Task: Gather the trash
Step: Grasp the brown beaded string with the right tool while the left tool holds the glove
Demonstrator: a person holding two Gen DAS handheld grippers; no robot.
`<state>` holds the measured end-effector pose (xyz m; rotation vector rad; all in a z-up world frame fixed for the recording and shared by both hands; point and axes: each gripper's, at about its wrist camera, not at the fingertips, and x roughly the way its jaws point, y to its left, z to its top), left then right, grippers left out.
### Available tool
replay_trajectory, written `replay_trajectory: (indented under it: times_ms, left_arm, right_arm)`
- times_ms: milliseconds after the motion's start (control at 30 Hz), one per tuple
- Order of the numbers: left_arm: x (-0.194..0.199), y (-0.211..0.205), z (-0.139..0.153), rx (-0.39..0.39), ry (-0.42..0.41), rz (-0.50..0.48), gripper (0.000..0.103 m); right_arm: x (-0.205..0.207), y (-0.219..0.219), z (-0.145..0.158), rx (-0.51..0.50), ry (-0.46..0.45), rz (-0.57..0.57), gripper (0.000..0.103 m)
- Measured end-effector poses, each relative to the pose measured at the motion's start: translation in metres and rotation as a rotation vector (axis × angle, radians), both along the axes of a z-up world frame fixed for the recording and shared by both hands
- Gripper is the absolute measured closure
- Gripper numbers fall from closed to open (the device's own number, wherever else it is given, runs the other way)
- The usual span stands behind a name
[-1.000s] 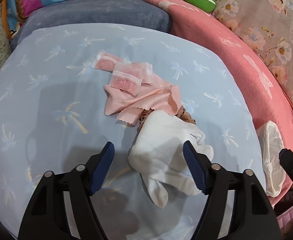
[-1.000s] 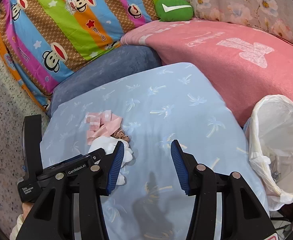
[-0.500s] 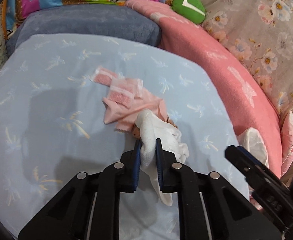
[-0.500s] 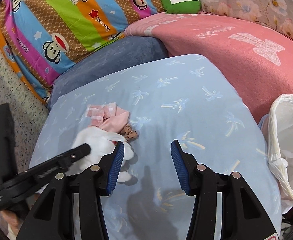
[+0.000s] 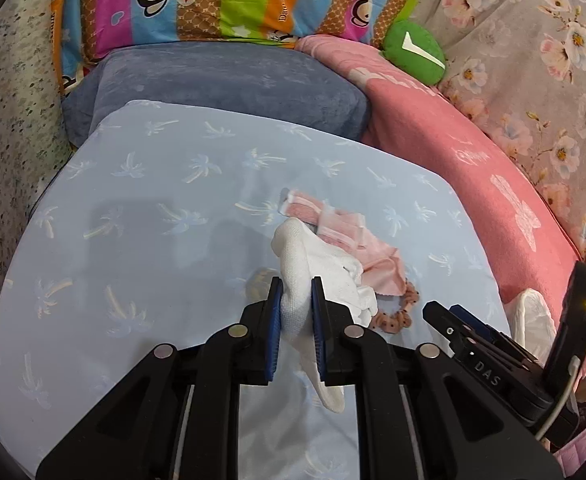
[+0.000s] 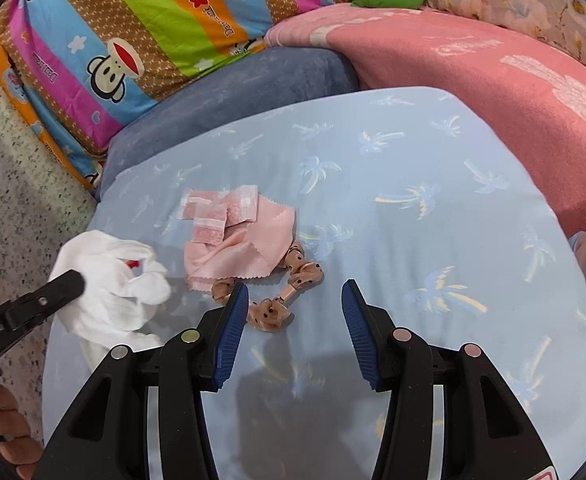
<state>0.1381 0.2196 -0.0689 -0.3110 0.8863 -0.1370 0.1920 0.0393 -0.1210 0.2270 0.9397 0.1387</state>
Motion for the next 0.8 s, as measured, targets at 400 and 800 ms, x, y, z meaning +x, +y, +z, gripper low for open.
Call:
replay_trajectory:
  times_ms: [400,800]
  left_arm:
    - [0.000,-0.002,-0.003,0.001,0.006,-0.014,0.089]
    - [-0.026,-0.055,0.030,0.015,-0.065,-0.112,0.089]
  right_arm:
    - [0.004,0.005,-0.028,-0.075,0.050,-0.001,0.095]
    - [-0.052,-0.057,0.025,-0.031,-0.042,-0.084,0.096]
